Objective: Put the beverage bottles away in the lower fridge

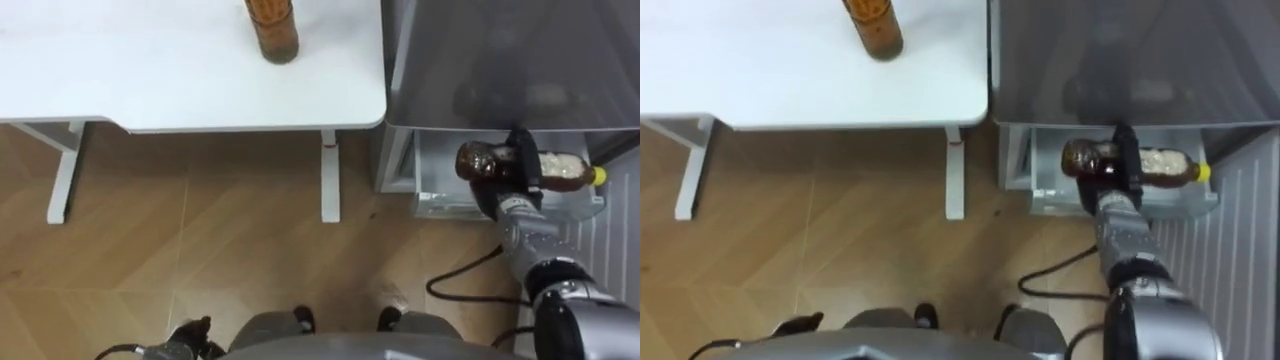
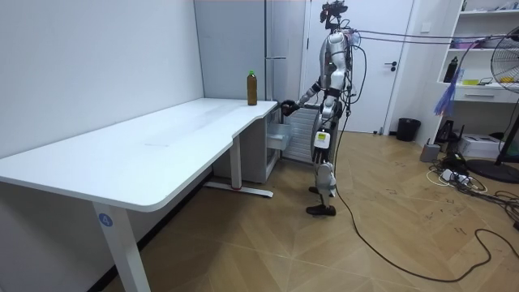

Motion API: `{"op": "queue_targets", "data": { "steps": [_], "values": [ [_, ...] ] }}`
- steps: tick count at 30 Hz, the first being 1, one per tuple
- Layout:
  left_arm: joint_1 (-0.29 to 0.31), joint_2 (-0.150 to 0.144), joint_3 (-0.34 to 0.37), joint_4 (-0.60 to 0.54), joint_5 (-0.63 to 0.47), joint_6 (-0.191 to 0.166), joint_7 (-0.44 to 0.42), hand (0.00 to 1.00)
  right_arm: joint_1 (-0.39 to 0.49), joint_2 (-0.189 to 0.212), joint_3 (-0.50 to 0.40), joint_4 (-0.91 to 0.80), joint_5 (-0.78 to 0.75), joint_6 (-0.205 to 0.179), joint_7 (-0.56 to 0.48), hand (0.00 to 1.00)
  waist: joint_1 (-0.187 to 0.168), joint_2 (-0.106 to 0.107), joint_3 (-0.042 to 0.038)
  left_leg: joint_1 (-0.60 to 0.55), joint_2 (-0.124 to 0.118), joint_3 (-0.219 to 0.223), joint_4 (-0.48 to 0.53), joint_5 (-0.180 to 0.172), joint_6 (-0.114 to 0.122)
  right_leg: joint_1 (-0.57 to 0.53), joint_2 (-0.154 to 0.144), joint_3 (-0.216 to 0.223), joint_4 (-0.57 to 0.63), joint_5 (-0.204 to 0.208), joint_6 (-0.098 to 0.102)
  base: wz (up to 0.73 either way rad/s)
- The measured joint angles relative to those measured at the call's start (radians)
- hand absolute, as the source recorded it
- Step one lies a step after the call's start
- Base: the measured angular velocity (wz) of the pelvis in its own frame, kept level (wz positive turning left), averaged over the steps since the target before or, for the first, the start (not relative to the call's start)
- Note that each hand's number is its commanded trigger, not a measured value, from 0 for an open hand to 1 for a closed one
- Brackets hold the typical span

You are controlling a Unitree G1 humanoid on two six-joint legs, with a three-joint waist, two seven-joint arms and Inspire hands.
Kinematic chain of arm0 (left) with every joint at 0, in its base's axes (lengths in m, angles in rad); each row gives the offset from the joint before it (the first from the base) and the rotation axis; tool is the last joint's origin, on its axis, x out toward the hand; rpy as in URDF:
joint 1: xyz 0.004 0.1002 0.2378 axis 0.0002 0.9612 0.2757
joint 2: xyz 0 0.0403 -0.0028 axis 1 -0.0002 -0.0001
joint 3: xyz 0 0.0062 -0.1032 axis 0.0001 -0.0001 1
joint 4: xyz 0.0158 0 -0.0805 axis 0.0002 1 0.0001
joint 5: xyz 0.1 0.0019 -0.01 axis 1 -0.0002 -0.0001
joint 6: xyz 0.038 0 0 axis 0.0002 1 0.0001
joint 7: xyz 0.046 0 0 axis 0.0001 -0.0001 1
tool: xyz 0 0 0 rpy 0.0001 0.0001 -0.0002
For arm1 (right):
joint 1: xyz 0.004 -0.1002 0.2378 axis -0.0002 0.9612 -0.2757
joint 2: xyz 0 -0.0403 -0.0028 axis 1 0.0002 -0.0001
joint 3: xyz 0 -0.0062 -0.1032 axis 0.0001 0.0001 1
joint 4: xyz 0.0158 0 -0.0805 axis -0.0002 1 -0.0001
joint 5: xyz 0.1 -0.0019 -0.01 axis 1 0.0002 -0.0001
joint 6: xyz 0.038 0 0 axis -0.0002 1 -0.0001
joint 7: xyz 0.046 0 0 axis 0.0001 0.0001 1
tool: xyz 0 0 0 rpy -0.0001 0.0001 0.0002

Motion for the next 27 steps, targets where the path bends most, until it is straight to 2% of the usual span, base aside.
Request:
{"op": "queue_targets", "data": {
  "steps": [4, 8, 9, 13, 15, 16, 17, 18, 23, 27],
  "values": [
    [-0.019, 0.001, 0.000, 0.011, 0.000, -0.001, 0.000, 0.00, -0.044, -0.028, -0.024, 0.030, -0.017, 0.004, 0.023, 1.00, 0.011, 0.004, 0.0014, -0.056, -0.021, -0.001, 0.000, 0.020, 0.014, -0.074, -0.022, 0.018, 0.048, 0.003, 0.006, 0.00],
    [-0.054, 0.001, -0.002, 0.029, -0.029, -0.027, 0.005, 0.00, -0.079, -0.076, -0.038, 0.096, -0.027, 0.011, -0.008, 1.00, 0.041, 0.013, 0.0091, -0.109, -0.036, 0.003, -0.003, 0.039, 0.023, -0.141, -0.043, 0.020, 0.081, 0.007, 0.011, 0.05],
    [-0.054, 0.003, -0.001, 0.030, -0.049, -0.040, 0.008, 0.00, -0.091, -0.083, -0.040, 0.117, -0.028, 0.011, -0.017, 1.00, 0.047, 0.013, 0.0109, -0.122, -0.039, 0.004, -0.003, 0.043, 0.025, -0.161, -0.051, 0.016, 0.094, 0.007, 0.009, 0.00],
    [-0.067, 0.003, -0.002, 0.040, -0.060, -0.050, 0.020, 0.00, -0.131, -0.099, -0.067, 0.152, -0.029, 0.011, -0.050, 1.00, 0.065, 0.007, 0.0168, -0.166, -0.043, 0.016, 0.007, 0.047, 0.029, -0.218, -0.073, 0.017, 0.139, -0.004, 0.007, 0.05],
    [-0.081, 0.005, -0.003, 0.048, -0.065, -0.058, 0.025, 0.00, -0.160, -0.116, -0.065, 0.154, -0.031, 0.011, -0.061, 1.00, 0.071, 0.000, 0.0219, -0.204, -0.055, 0.017, 0.029, 0.047, 0.030, -0.259, -0.083, 0.020, 0.169, -0.016, 0.007, 0.10],
    [-0.084, 0.005, -0.003, 0.049, -0.066, -0.059, 0.027, 0.00, -0.169, -0.120, -0.063, 0.157, -0.032, 0.012, -0.062, 0.68, 0.071, -0.002, 0.0232, -0.209, -0.055, 0.017, 0.032, 0.047, 0.030, -0.265, -0.085, 0.021, 0.176, -0.018, 0.007, 0.10],
    [-0.089, 0.005, -0.004, 0.049, -0.068, -0.062, 0.029, 0.00, -0.186, -0.131, -0.058, 0.160, -0.036, 0.014, -0.068, 0.57, 0.073, -0.004, 0.0241, -0.219, -0.056, 0.018, 0.034, 0.047, 0.030, -0.277, -0.088, 0.022, 0.181, -0.021, 0.009, 0.08],
    [-0.090, 0.006, -0.006, 0.049, -0.078, -0.063, 0.033, 0.00, -0.199, -0.137, -0.059, 0.161, -0.039, 0.016, -0.070, 0.00, 0.074, -0.005, 0.0252, -0.221, -0.055, 0.019, 0.034, 0.047, 0.030, -0.278, -0.088, 0.024, 0.180, -0.022, 0.009, 0.06],
    [-0.093, 0.016, -0.022, 0.048, -0.098, -0.080, 0.042, 0.00, -0.226, -0.150, -0.058, 0.167, -0.055, 0.021, -0.095, 0.00, 0.072, -0.018, 0.0335, -0.226, -0.054, 0.024, 0.034, 0.047, 0.030, -0.281, -0.089, 0.019, 0.179, -0.025, 0.010, 0.00],
    [-0.110, 0.021, -0.020, 0.052, -0.099, -0.083, 0.041, 0.00, -0.246, -0.166, -0.058, 0.167, -0.084, 0.022, -0.110, 0.00, 0.073, -0.020, 0.0329, -0.253, -0.055, 0.031, 0.043, 0.047, 0.030, -0.312, -0.093, 0.023, 0.197, -0.024, 0.009, -0.01]
  ]
}}
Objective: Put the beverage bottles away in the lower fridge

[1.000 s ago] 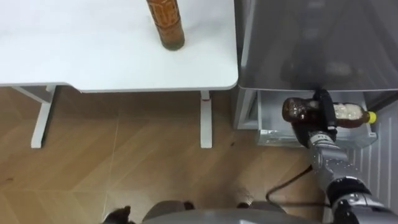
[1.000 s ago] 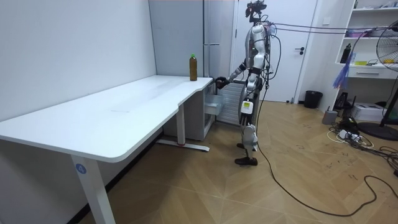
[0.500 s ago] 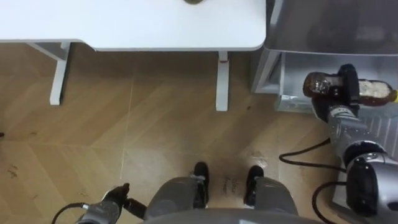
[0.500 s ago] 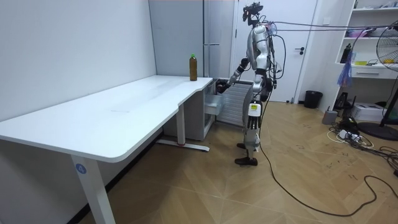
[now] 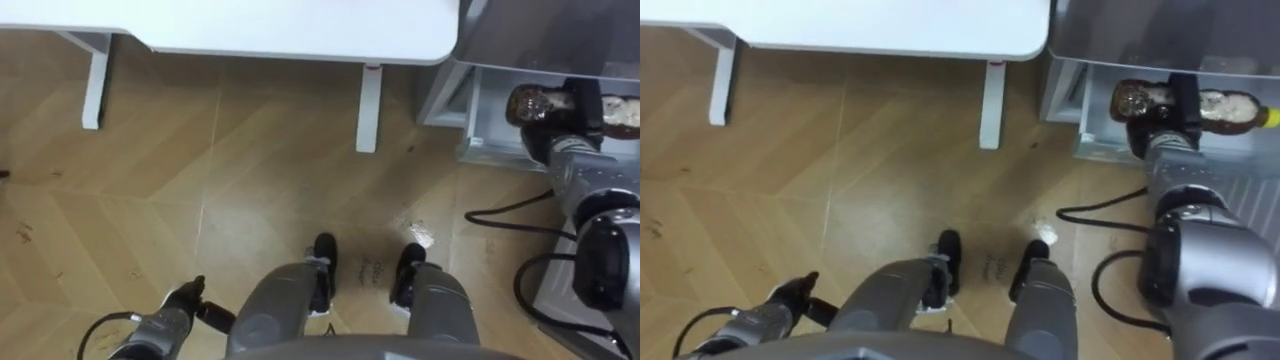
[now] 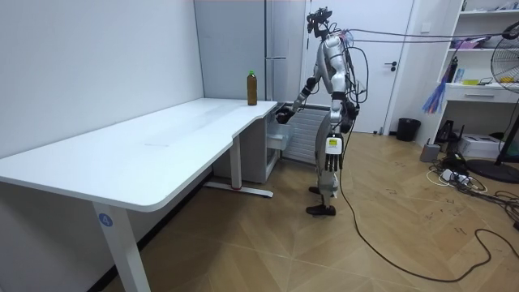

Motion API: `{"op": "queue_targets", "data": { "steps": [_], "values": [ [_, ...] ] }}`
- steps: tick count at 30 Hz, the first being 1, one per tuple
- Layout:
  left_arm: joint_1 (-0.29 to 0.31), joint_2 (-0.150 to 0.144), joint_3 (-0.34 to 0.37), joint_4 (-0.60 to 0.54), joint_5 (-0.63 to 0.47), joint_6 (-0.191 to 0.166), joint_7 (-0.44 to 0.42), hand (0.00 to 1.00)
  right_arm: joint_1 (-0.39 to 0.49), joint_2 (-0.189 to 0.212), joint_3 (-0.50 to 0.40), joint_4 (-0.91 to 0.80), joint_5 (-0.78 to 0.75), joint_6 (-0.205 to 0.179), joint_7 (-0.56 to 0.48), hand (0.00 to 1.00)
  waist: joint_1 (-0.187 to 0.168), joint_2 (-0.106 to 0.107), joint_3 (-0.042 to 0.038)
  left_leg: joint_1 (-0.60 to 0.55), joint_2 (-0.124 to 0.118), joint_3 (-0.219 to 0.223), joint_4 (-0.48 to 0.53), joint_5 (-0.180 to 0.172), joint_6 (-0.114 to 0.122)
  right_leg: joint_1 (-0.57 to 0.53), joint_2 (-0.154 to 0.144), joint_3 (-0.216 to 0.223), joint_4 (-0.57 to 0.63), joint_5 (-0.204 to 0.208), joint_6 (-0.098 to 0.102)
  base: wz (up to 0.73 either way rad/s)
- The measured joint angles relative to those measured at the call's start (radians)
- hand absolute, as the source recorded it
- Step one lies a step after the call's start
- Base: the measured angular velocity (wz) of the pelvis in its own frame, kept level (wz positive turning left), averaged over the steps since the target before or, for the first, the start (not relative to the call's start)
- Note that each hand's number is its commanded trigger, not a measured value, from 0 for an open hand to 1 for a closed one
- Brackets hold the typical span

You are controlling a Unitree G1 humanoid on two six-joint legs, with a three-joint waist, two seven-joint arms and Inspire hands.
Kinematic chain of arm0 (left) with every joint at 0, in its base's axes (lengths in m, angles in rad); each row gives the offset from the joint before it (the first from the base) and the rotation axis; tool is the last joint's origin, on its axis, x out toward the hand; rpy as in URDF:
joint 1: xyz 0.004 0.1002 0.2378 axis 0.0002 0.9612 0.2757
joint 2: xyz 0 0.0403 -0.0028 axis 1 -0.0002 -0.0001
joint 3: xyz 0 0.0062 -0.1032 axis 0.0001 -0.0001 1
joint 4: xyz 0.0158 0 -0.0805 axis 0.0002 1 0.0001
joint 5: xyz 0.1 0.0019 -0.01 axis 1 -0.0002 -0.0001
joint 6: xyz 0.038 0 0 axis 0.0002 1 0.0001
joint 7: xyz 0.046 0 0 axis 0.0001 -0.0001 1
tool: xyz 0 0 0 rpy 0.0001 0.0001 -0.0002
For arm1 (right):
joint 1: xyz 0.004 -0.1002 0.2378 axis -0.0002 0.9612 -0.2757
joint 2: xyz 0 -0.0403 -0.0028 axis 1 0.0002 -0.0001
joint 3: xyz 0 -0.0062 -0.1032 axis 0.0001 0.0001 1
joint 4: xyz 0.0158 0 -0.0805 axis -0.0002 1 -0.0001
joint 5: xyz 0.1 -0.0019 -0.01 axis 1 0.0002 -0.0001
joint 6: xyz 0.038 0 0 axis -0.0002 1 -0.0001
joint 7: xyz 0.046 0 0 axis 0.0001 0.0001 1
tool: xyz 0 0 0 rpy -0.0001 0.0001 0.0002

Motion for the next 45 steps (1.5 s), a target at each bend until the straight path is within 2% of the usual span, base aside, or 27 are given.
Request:
{"op": "queue_targets", "data": {
  "steps": [8, 16, 23, 24, 45],
  "values": [
    [-0.005, 0.029, 0.001, 0.002, 0.001, 0.002, -0.023, 0.00, -0.009, -0.007, 0.001, 0.000, -0.020, 0.017, -0.016, 0.00, 0.002, 0.000, -0.0001, -0.002, 0.000, 0.003, 0.007, 0.000, 0.000, -0.004, -0.001, 0.002, 0.005, -0.003, -0.003, 0.00],
    [-0.001, 0.033, 0.000, 0.004, 0.002, 0.004, -0.018, 0.00, -0.012, -0.016, 0.002, 0.000, -0.019, 0.020, -0.036, 0.00, 0.023, -0.001, 0.0000, -0.002, 0.000, 0.015, 0.018, 0.000, 0.000, -0.014, -0.004, 0.006, 0.027, -0.006, -0.010, 0.00],
    [0.000, 0.032, 0.001, 0.005, 0.002, 0.005, -0.021, 0.00, -0.023, -0.016, 0.000, 0.000, -0.017, 0.020, -0.044, 0.00, 0.024, -0.002, -0.0014, -0.015, 0.003, 0.022, 0.027, 0.000, 0.000, -0.029, -0.006, 0.005, 0.037, -0.005, -0.015, 0.00],
    [0.000, 0.032, 0.001, 0.005, 0.002, 0.005, -0.022, 0.00, -0.023, -0.016, 0.000, 0.000, -0.017, 0.020, -0.044, 1.00, 0.024, -0.002, -0.0015, -0.015, 0.003, 0.023, 0.028, 0.000, 0.000, -0.029, -0.006, 0.006, 0.037, -0.005, -0.015, 0.00],
    [-0.007, 0.032, 0.001, 0.005, 0.002, 0.006, -0.041, 0.00, -0.025, -0.017, 0.002, 0.002, -0.027, 0.021, -0.046, 1.00, 0.022, -0.001, -0.0042, -0.016, 0.002, 0.025, 0.038, 0.000, 0.000, -0.029, -0.006, 0.005, 0.047, -0.005, -0.015, 0.00]
  ]
}}
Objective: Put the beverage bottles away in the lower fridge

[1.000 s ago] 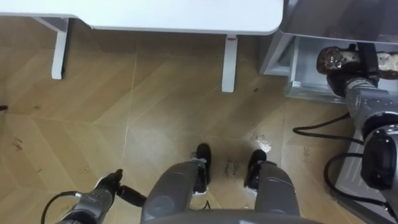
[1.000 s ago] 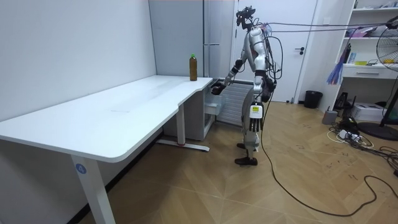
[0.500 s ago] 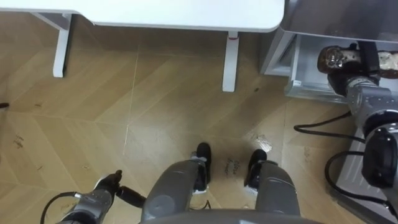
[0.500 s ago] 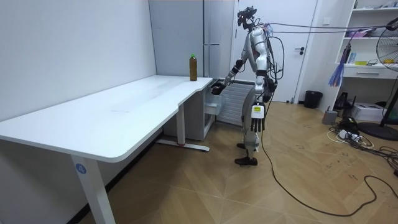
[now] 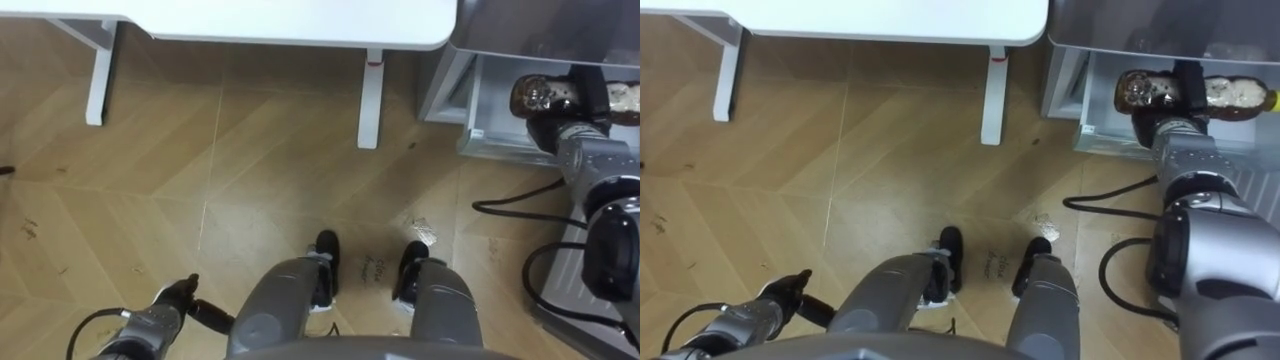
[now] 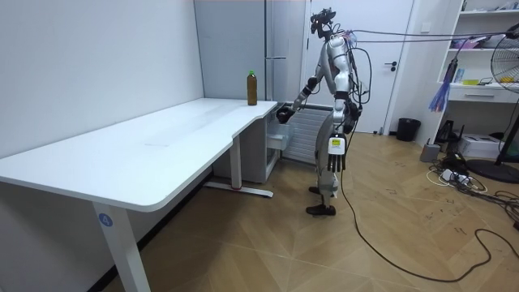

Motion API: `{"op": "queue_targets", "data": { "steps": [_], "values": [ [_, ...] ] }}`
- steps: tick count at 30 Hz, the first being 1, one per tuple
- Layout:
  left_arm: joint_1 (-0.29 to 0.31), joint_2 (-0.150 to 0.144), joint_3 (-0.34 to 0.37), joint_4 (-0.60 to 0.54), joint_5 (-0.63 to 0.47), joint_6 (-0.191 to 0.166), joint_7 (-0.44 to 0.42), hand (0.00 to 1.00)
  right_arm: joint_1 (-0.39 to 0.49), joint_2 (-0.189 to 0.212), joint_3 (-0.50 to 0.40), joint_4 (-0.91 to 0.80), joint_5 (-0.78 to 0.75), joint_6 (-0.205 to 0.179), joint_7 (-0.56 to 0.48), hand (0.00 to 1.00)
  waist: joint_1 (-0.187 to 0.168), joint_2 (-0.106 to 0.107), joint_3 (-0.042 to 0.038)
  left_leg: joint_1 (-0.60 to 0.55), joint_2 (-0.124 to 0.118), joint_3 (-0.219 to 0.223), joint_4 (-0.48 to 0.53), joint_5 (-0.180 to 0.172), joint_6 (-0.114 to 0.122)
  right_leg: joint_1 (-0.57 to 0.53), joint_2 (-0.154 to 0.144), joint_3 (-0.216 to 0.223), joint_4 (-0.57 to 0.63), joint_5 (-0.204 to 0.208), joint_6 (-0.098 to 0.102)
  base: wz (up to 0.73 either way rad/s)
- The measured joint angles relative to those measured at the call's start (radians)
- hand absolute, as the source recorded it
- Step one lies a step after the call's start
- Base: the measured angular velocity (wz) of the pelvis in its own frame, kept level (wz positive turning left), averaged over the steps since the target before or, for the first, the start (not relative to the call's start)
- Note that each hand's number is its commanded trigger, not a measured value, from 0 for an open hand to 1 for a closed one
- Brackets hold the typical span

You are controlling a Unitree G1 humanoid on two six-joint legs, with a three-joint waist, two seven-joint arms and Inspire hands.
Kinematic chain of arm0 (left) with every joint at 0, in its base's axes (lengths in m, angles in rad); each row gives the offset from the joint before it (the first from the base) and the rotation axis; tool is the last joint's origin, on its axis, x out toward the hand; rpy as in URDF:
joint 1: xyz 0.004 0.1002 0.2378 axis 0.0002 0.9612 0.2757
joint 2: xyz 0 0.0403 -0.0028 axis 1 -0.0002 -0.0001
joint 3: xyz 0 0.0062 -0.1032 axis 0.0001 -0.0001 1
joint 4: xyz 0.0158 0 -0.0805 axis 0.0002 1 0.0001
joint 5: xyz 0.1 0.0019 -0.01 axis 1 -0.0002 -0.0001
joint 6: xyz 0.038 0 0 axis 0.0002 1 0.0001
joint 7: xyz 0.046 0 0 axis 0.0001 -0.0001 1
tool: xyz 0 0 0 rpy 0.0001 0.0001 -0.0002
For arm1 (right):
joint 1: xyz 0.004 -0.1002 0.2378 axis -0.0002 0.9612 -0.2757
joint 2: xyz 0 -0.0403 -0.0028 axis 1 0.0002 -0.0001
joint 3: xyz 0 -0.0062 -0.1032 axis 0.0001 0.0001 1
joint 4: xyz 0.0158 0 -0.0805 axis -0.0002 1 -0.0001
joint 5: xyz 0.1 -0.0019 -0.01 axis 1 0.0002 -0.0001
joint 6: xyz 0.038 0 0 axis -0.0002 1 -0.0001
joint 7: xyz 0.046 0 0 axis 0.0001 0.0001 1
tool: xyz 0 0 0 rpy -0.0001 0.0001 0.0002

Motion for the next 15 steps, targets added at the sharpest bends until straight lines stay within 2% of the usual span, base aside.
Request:
{"op": "queue_targets", "data": {
  "steps": [10, 15],
  "values": [
    [-0.001, -0.008, -0.002, 0.000, -0.001, -0.002, 0.026, 0.00, 0.000, -0.004, -0.001, 0.000, 0.008, -0.005, 0.001, 1.00, -0.001, 0.006, -0.0040, 0.000, 0.001, -0.001, -0.003, 0.000, 0.000, -0.003, 0.001, 0.001, 0.004, 0.001, -0.003, 0.00],
    [-0.001, -0.008, -0.002, 0.000, -0.001, -0.002, 0.043, 0.00, -0.006, -0.006, -0.003, 0.000, 0.008, -0.022, 0.001, 1.00, -0.012, 0.008, -0.0048, 0.000, 0.000, 0.000, -0.006, 0.000, 0.000, -0.003, 0.001, 0.000, 0.003, 0.001, -0.002, 0.00]
  ]
}}
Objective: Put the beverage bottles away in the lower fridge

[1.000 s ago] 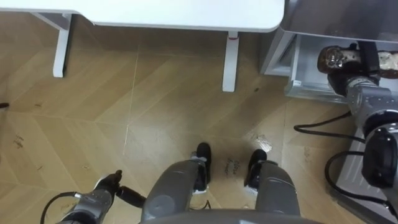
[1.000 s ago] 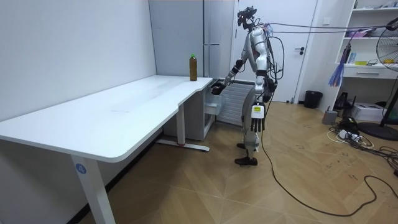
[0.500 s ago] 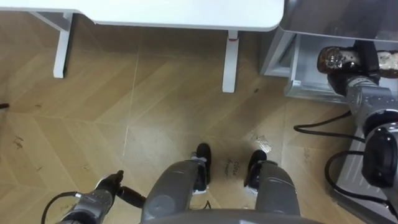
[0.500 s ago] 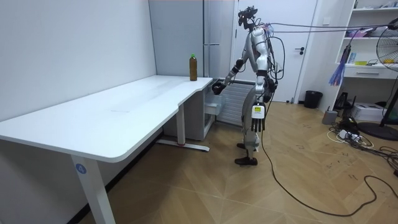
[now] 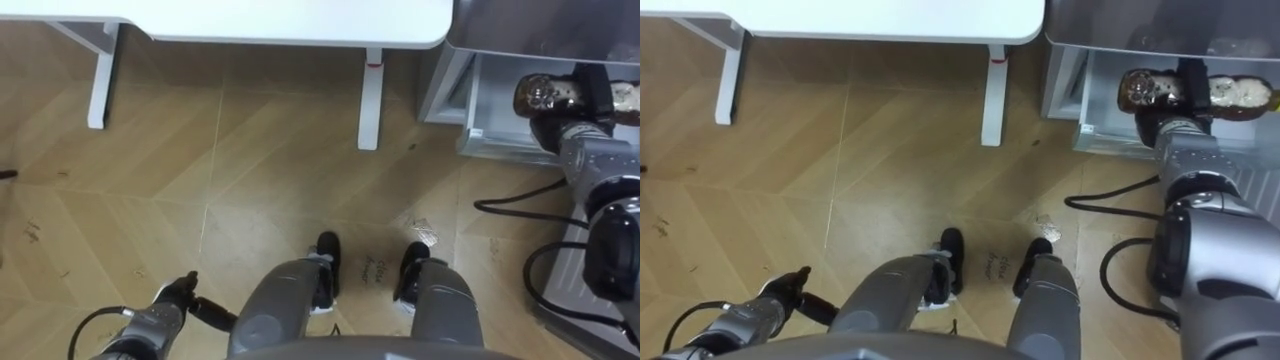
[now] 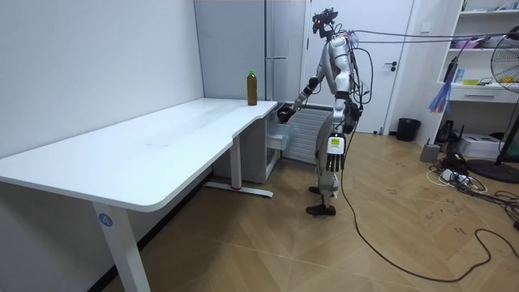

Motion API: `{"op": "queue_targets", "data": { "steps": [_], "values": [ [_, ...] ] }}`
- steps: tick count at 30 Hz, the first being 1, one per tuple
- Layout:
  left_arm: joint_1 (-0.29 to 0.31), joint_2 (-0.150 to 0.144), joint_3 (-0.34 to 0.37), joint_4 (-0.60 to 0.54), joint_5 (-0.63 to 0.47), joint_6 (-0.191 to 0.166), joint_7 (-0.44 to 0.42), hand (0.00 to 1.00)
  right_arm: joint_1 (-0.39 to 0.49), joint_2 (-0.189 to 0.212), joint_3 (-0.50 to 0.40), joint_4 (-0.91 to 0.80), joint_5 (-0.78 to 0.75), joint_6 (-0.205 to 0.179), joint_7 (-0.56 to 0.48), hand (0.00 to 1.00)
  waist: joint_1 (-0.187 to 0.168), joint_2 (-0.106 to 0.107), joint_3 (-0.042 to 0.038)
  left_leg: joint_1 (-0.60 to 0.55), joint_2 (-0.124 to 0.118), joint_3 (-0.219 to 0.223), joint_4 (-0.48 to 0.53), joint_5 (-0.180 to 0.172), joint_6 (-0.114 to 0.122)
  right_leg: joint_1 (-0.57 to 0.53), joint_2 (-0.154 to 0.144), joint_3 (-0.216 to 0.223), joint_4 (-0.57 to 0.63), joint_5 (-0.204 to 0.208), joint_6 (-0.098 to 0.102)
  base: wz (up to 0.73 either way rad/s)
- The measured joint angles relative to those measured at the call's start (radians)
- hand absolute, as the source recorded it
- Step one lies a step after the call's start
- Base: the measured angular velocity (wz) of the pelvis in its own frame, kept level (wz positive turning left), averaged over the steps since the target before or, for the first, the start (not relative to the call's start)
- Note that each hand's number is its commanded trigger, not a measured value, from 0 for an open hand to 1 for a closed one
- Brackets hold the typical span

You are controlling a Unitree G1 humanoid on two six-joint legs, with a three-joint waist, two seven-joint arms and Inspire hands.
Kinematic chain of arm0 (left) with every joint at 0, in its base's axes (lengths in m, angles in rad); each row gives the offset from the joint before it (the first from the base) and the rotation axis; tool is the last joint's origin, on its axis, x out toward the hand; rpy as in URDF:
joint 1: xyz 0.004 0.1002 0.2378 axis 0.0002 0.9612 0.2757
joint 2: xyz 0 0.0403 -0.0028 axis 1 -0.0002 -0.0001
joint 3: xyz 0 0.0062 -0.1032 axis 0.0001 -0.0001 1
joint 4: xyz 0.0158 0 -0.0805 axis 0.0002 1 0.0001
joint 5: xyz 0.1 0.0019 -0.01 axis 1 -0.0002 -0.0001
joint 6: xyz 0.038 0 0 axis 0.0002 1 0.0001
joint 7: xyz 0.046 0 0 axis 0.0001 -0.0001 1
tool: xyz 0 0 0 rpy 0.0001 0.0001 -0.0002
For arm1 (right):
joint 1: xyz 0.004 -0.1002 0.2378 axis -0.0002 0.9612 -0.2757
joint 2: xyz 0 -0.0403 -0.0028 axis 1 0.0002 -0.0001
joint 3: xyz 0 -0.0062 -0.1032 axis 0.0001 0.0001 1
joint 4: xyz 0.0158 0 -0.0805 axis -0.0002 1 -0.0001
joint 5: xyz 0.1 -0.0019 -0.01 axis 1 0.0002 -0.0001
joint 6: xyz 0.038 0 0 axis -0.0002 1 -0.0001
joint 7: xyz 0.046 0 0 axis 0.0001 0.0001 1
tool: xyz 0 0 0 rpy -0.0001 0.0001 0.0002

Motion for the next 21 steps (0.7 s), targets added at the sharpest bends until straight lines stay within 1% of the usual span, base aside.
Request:
{"op": "queue_targets", "data": {
  "steps": [9, 11, 14, 16, 18, 20, 21],
  "values": [
    [-0.012, -0.003, 0.000, 0.000, -0.001, -0.004, -0.003, 0.00, -0.008, -0.001, -0.002, 0.000, -0.004, -0.016, -0.015, 1.00, -0.012, 0.000, 0.0003, 0.000, 0.000, 0.000, -0.002, 0.000, 0.000, 0.001, 0.000, -0.001, -0.004, 0.000, 0.000, 0.00],
    [-0.012, -0.003, 0.000, 0.000, -0.001, -0.005, -0.003, 0.00, -0.008, -0.001, -0.002, 0.000, -0.004, -0.025, -0.016, 1.00, -0.012, 0.000, 0.0005, 0.000, 0.001, 0.000, -0.003, 0.000, 0.000, 0.001, 0.001, -0.001, -0.007, 0.000, 0.000, 0.00],
    [-0.012, -0.003, 0.000, 0.000, -0.002, -0.005, -0.004, 0.00, -0.008, -0.001, -0.001, 0.000, -0.004, -0.028, -0.017, 1.00, -0.012, 0.000, 0.0008, 0.000, 0.005, 0.000, -0.007, 0.000, 0.000, 0.005, 0.006, -0.002, -0.018, 0.004, 0.000, 0.00],
    [-0.012, -0.003, 0.000, 0.000, -0.020, -0.005, -0.008, 0.00, -0.008, -0.001, -0.002, 0.000, -0.004, -0.033, -0.017, 1.00, -0.014, 0.000, 0.0009, 0.000, 0.007, 0.000, -0.008, 0.000, 0.000, 0.005, 0.007, -0.003, -0.021, 0.004, 0.000, 0.00],
    [-0.013, -0.003, 0.000, 0.000, -0.021, -0.007, -0.010, 0.00, -0.008, -0.003, -0.009, 0.000, -0.003, -0.039, -0.017, 1.00, -0.016, 0.000, 0.0012, 0.000, 0.013, 0.000, -0.009, 0.000, 0.000, 0.005, 0.008, -0.002, -0.022, 0.004, 0.000, 0.00],
    [-0.013, -0.003, 0.000, 0.000, -0.021, -0.009, -0.011, 0.00, -0.008, -0.003, -0.010, 0.000, -0.003, -0.048, -0.017, 1.00, -0.016, 0.001, 0.0015, 0.000, 0.013, 0.001, -0.010, 0.000, 0.000, 0.005, 0.009, -0.002, -0.023, 0.004, 0.000, 0.00],
    [-0.014, -0.003, 0.000, 0.000, -0.021, -0.012, -0.011, 0.00, -0.008, -0.004, -0.010, 0.000, -0.002, -0.050, -0.017, 0.95, -0.015, 0.001, 0.0017, 0.001, 0.014, 0.001, -0.010, 0.000, 0.000, 0.005, 0.009, -0.001, -0.023, 0.004, 0.000, 0.00]
  ]
}}
